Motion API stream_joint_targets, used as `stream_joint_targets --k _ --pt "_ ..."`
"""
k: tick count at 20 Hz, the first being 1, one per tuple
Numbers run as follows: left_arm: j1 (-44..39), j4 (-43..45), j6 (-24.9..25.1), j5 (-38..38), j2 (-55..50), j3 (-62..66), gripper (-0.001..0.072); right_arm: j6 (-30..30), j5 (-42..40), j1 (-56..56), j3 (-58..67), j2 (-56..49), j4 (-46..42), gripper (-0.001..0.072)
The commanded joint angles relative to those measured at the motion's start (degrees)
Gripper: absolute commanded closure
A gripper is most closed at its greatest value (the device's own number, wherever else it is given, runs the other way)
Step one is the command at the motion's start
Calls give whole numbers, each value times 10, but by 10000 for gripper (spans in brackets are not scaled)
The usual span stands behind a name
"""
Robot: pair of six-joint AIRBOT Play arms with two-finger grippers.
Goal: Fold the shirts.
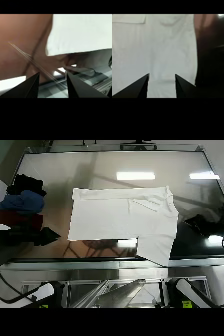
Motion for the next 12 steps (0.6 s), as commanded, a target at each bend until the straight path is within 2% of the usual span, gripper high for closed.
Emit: stream_joint_targets --k 1,4,8,12 --pt "-21 -3 28 56 -84 -1 366 2 25 -66 0 -4 -19 331" --pt "-62 -4 39 80 -148 30 366 2 29 -85 0 -4 -27 331" --pt "-106 -35 39 17 -210 133 366 2 52 -84 0 -8 -60 331" --pt "-148 -33 31 -24 -223 170 368 4 65 -84 -20 -25 -94 331"
